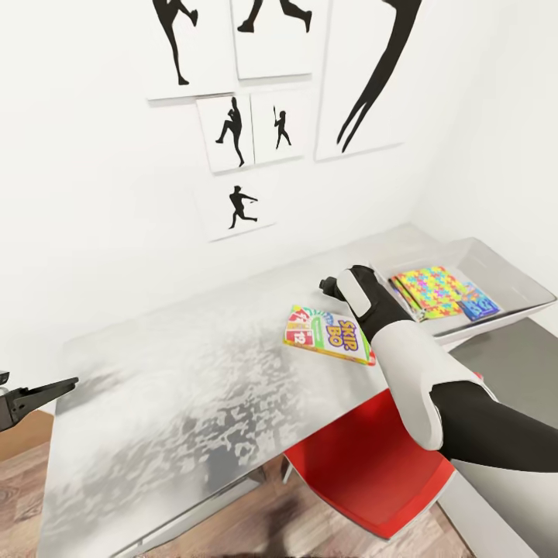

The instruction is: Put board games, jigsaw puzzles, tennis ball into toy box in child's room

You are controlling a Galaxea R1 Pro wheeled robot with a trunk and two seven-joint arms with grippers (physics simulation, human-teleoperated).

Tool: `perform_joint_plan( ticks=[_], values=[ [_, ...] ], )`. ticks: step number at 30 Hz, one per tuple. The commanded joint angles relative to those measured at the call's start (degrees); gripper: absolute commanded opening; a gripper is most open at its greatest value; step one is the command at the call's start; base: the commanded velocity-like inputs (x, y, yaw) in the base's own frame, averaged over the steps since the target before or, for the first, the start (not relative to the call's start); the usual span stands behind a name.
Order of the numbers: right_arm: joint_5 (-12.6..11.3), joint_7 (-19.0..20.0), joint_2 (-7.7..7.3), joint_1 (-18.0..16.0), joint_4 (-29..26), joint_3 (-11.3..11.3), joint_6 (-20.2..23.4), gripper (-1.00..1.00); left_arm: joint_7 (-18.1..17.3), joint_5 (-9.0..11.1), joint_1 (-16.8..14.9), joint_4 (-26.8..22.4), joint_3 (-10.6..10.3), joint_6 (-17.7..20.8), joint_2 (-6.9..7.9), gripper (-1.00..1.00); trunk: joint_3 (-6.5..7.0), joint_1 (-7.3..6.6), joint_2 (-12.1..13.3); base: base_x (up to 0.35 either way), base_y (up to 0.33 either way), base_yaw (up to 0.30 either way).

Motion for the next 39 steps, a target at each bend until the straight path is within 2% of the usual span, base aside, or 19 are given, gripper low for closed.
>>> perform_joint_plan(
  ticks=[1, 7, 13, 39],
  values=[
    [-0.5, -0.5, -0.08, 0.0, -0.1, 0.3, 0.1, 1.00, -0.2, -0.1, 0.0, 0.0, 0.0, 0.6, 0.02, 1.00, -0.19, 0.03, -0.1, 0.000, 0.000, 0.000],
    [-0.5, -0.5, -1.05, -0.1, -0.1, 0.3, 0.2, 1.00, -0.2, -0.1, 0.0, 0.0, 0.0, 0.6, 0.03, 1.00, -0.75, 0.03, -0.1, 0.000, 0.000, 0.000],
    [-0.5, -0.5, -1.41, -0.1, -0.1, 0.3, 0.2, 1.00, -0.2, -0.1, 0.0, 0.0, 0.0, 0.6, 0.03, 1.00, -1.32, 0.03, -0.1, 0.000, 0.000, 0.000],
    [-0.5, -0.5, -1.58, 0.0, -0.1, 0.3, 0.2, 1.00, -0.2, -0.1, 0.0, 0.0, 0.0, 0.6, 0.03, 1.00, -3.76, 0.03, -0.1, 0.000, 0.000, 0.000]
  ],
)
